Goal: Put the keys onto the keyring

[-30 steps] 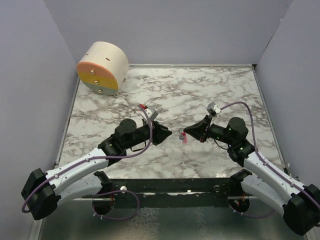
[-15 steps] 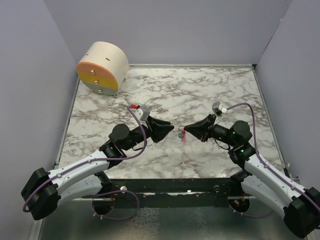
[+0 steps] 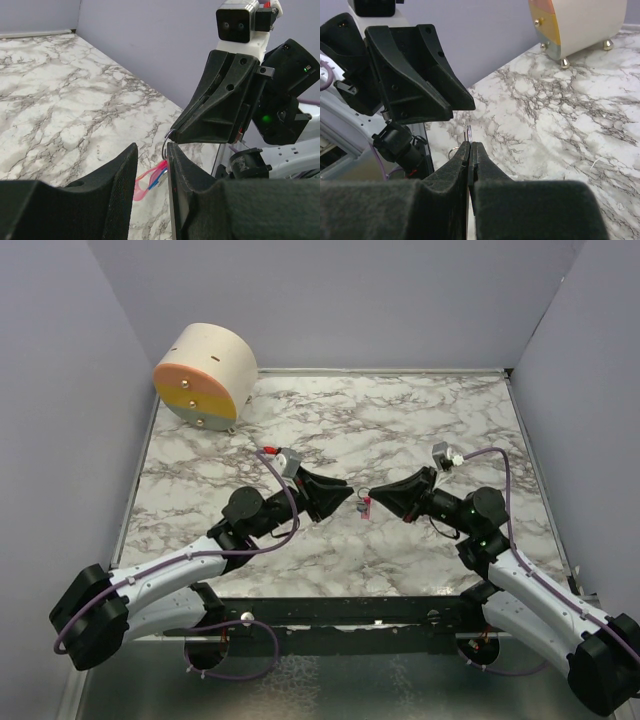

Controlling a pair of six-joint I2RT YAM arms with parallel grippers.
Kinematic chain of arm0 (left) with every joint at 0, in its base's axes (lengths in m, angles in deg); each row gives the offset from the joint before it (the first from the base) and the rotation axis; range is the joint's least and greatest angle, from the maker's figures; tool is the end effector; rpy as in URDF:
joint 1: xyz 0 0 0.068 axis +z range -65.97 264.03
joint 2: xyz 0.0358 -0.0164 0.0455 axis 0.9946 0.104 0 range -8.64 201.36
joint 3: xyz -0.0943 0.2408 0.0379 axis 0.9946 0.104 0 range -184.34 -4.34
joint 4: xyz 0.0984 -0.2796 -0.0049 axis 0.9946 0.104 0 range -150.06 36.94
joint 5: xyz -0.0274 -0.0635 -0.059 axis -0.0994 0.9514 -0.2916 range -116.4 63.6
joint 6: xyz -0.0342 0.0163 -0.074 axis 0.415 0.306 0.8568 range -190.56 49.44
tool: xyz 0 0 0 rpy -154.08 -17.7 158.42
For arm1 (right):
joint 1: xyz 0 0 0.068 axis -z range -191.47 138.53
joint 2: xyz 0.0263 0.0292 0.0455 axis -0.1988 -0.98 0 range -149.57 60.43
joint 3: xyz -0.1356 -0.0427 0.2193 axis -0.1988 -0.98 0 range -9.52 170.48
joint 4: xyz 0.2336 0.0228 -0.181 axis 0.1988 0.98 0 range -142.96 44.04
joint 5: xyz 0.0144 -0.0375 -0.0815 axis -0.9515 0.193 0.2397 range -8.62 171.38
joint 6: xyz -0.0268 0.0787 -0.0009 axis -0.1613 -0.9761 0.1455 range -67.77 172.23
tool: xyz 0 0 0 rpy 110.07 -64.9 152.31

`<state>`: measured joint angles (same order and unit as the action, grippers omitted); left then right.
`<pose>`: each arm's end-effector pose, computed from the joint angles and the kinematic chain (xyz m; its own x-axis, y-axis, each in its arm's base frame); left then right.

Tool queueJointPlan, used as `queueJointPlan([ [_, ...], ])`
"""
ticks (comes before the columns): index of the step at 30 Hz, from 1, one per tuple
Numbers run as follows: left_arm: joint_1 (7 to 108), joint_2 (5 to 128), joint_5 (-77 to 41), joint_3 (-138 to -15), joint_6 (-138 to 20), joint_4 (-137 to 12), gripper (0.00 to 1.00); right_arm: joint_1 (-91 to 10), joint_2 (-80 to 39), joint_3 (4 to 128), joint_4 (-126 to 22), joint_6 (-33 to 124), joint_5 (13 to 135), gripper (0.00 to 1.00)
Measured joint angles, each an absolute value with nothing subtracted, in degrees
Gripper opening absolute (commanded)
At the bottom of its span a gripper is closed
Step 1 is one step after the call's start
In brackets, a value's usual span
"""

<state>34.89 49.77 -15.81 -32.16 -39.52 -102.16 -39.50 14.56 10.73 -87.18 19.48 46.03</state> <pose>0.1887 -0.2384 0.2654 -0.3323 -0.3906 -0.8585 0.8051 0.3566 -0.4739 0.2066 0.1575 0.2466 -0.3695 0.3032 -0.8784 -0.8185 0.3414 0.4621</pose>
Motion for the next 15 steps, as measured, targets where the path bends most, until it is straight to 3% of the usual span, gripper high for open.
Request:
queueJointPlan([
  [15, 34.89, 53.77, -12.27, -31.57, -36.04, -109.97, 0.31, -39.5, 14.1, 10.73, -90.79, 17.75, 46.05, 0.01],
])
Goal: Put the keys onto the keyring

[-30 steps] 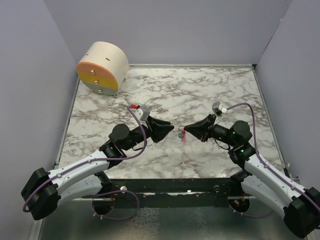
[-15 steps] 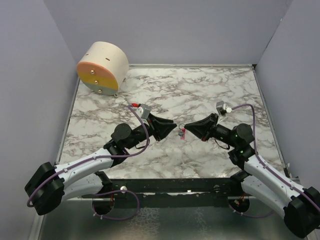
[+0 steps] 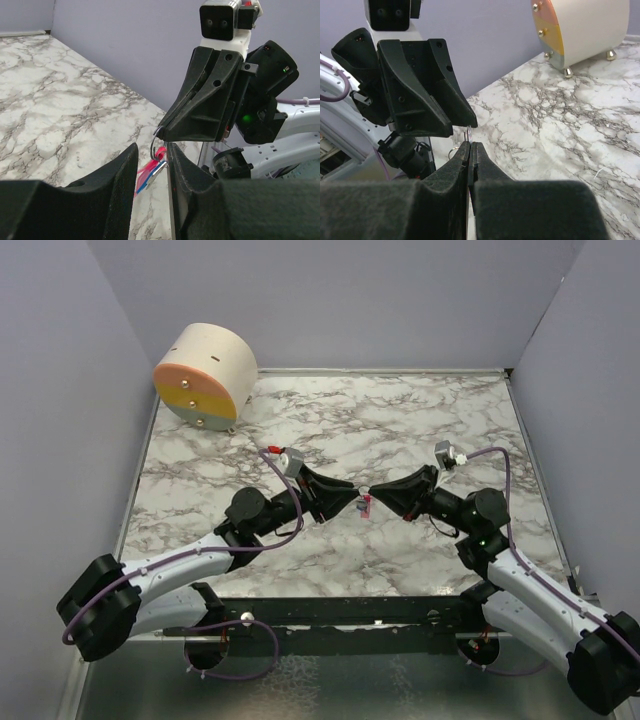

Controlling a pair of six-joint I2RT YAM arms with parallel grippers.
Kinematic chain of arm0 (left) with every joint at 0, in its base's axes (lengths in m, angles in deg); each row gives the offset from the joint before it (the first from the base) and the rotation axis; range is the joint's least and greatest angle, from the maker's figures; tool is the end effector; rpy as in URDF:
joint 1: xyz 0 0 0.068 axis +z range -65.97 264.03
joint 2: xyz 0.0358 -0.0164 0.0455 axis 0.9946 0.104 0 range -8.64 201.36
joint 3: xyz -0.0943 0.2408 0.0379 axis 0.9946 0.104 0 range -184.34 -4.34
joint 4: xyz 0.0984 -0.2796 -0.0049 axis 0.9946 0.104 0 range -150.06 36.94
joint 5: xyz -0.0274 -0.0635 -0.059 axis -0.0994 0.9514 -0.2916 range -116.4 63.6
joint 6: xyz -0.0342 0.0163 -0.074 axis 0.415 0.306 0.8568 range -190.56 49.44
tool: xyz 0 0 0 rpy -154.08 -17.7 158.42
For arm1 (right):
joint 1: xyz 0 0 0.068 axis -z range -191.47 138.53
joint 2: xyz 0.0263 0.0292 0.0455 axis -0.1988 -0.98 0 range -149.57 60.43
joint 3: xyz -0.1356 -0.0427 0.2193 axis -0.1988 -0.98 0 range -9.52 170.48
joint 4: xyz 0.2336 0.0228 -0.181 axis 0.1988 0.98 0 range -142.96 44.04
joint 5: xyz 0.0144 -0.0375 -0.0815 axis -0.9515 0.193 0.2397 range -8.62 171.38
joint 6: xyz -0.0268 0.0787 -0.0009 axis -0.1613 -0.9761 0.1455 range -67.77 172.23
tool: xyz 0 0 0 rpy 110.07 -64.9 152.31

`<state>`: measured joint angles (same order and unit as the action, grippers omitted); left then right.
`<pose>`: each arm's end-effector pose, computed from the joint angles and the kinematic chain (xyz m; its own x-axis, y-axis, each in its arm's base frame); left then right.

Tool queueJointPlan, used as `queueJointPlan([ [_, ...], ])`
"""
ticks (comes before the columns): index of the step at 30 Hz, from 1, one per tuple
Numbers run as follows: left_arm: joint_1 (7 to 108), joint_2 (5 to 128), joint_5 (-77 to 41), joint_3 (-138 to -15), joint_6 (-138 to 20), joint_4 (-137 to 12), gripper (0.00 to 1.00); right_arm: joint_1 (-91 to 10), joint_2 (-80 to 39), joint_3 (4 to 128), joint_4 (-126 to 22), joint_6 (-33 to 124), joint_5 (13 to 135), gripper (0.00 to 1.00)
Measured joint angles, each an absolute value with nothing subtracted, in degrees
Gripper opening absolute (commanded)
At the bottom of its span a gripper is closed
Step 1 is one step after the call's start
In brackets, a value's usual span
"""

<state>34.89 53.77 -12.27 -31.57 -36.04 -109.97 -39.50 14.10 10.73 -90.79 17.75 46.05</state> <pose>0.1882 -0.2445 0.2602 -0.3662 -0.4167 -0.8320 0.8257 0.2668 -0.4970 0.2063 0.1573 0.2530 -0.3518 0.3360 -0.8737 -0.8298 0.3201 0.4572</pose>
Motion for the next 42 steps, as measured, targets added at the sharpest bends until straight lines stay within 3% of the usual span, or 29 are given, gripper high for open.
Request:
queueJointPlan([
  [15, 34.89, 56.76, -9.69, -31.59, -33.96, -113.68, 0.27, -39.5, 12.7, 10.73, -93.54, 16.38, 46.05, 0.01],
  [19, 34.89, 57.37, -9.07, -31.63, -33.75, -114.51, 0.19, -39.5, 12.42, 10.73, -93.83, 16.22, 46.03, 0.01],
  [29, 34.89, 58.14, -8.38, -31.65, -33.33, -115.37, 0.1, -39.5, 11.96, 10.73, -95.18, 15.81, 46.03, 0.01],
  [33, 34.89, 58.14, -8.24, -31.65, -33.13, -115.76, 0.0, -39.5, 11.66, 10.73, -95.64, 15.72, 46.0, 0.01],
  [37, 34.89, 58.14, -8.0, -31.65, -32.98, -116.22, 0.0, -39.5, 11.57, 10.73, -96.08, 15.57, 46.0, 0.01],
  [42, 34.87, 58.14, -7.98, -31.65, -32.7, -116.48, 0.0, -39.5, 11.55, 10.86, -95.57, 15.87, 46.07, 0.31],
])
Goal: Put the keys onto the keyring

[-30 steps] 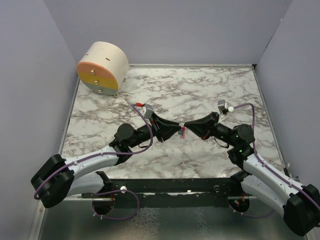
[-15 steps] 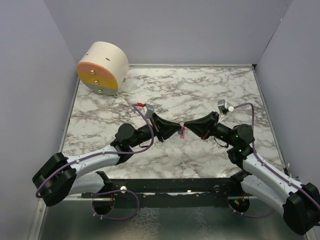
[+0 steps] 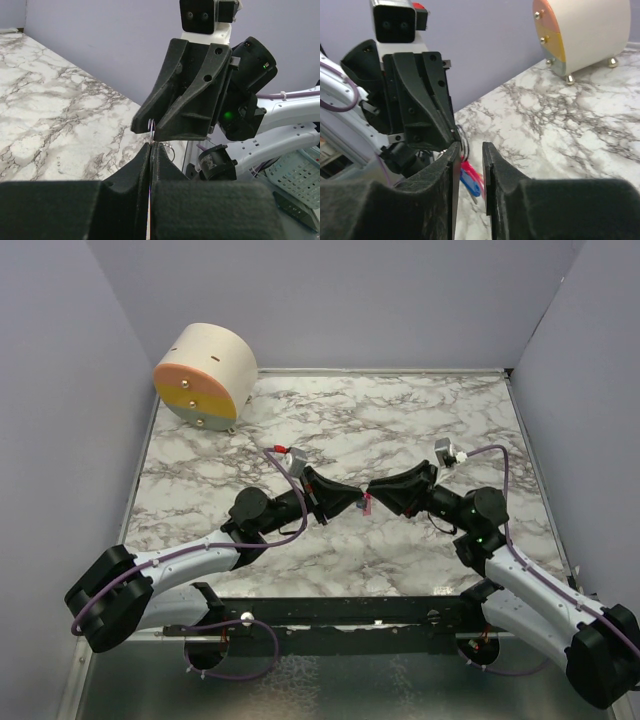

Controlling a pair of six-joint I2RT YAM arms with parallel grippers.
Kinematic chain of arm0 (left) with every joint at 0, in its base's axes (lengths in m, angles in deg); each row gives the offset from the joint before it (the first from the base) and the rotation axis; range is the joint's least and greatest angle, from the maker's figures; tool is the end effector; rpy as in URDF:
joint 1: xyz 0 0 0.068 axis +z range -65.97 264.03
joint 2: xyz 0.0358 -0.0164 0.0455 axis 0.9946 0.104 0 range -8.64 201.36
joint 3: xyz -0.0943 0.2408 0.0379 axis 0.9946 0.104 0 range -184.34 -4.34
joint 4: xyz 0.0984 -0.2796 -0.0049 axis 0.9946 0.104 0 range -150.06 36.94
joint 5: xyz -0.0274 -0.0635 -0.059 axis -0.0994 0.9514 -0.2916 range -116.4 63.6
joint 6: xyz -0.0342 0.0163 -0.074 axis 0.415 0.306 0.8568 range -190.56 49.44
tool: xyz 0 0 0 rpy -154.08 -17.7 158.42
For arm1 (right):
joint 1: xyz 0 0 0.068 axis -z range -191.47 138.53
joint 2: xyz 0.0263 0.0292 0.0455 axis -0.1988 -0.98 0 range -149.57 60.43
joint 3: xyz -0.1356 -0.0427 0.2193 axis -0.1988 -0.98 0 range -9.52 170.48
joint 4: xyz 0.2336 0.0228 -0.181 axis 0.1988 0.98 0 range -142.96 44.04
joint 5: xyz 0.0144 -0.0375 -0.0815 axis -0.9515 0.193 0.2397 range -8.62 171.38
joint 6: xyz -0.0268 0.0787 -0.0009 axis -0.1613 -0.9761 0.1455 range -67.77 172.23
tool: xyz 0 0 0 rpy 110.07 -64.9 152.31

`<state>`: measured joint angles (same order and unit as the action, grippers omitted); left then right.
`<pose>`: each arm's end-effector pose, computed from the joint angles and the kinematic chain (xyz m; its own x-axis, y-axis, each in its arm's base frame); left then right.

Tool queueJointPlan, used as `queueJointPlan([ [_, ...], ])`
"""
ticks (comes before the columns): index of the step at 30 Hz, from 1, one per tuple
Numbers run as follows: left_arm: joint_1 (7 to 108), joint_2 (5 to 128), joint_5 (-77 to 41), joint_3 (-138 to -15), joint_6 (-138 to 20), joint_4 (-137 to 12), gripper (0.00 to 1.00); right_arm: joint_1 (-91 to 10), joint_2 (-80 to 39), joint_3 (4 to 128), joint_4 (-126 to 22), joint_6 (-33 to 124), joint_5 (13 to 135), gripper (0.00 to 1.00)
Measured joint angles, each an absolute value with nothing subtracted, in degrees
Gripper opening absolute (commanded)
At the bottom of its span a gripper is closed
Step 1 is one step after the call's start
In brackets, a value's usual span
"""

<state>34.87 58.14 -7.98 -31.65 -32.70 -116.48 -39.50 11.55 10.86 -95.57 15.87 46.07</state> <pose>0.1875 -0.2519 0.2539 -0.4114 -0.4145 -0.8118 0.8397 0.1741 -0.5144 0.2097 0.1591 0.2542 -0.3474 0.3631 -0.8646 -0.8349 0.3000 0.4615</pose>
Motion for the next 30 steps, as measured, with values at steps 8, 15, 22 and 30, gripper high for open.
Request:
queueJointPlan([
  [8, 34.78, 57.48, -8.94, -31.63, -32.46, -116.37, 0.0, -39.52, 14.98, 14.09, -86.24, 21.1, 50.44, 0.48],
  [15, 34.76, 55.04, -13.71, -31.81, -32.24, -109.03, 0.0, -39.52, 20.88, 18.53, -76.23, 27.09, 55.95, 0.49],
  [22, 34.56, 55.89, -19.22, -38.12, -31.82, -94.91, 0.0, -39.52, 18.98, 23.29, -65.17, 31.66, 59.53, 0.48],
  [30, 34.04, 62.58, -22.93, -46.58, -31.23, -83.17, 0.0, -39.52, 16.27, 23.56, -58.5, 34.58, 59.88, 0.4],
])
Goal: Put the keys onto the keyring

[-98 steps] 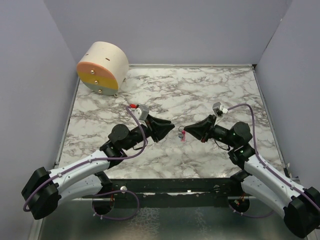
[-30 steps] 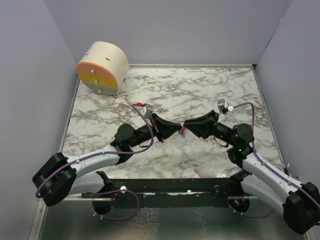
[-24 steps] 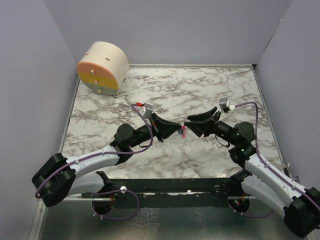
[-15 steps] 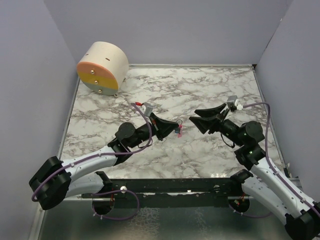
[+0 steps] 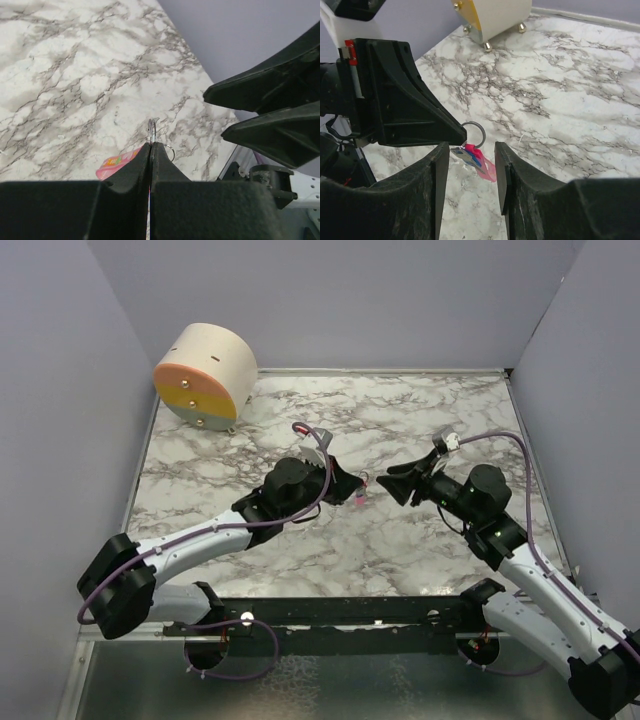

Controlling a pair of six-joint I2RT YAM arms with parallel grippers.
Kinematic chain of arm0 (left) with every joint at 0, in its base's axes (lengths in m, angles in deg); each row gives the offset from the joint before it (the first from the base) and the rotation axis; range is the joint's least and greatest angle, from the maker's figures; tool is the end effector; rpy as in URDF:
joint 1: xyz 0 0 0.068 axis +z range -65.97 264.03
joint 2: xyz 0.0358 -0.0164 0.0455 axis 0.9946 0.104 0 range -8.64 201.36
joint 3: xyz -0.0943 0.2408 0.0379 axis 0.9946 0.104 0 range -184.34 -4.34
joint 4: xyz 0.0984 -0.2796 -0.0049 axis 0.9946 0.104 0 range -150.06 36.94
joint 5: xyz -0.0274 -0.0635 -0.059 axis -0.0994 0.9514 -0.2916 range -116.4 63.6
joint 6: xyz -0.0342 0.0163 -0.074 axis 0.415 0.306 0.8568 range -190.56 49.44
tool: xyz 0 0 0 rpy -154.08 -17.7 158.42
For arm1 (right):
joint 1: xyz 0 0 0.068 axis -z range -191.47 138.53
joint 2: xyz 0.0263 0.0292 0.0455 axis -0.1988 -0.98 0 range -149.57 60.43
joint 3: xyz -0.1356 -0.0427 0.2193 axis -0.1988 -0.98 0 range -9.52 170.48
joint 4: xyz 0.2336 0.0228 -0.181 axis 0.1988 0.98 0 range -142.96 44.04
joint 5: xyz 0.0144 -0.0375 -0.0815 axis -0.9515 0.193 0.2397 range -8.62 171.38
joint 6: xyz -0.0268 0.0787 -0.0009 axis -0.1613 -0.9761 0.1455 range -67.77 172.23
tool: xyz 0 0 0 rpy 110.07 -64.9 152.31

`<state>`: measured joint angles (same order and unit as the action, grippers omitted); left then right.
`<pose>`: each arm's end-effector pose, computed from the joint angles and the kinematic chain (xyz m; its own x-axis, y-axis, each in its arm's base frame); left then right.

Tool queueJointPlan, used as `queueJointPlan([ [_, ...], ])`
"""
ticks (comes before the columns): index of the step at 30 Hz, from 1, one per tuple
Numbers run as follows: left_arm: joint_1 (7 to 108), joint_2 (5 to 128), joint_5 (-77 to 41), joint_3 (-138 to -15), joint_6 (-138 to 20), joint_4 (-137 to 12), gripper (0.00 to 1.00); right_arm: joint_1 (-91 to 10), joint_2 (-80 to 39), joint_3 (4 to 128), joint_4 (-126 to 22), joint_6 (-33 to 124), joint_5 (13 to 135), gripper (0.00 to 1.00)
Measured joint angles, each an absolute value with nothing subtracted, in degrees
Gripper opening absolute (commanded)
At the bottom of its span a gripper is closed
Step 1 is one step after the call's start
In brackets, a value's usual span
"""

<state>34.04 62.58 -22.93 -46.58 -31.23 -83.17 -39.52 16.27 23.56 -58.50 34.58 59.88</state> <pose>0.2284 -0.2788 0.2531 -0.5600 -0.3168 -0.7655 0.5795 0.5105 -0.6352 0.2243 0.1496 0.2802 -0.3114 0.1537 -0.9378 -0.6979 0.6328 0.3355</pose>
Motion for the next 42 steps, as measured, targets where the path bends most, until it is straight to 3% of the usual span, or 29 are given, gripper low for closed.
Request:
queueJointPlan([
  [11, 32.53, 64.89, -27.41, -50.36, -31.54, -75.78, 0.0, -39.52, 14.91, 23.53, -57.0, 35.55, 58.53, 0.36],
  [42, 30.76, 69.07, -29.77, -54.49, -32.61, -73.88, 0.0, -39.61, 7.37, 22.77, -58.18, 33.8, 55.01, 0.25],
])
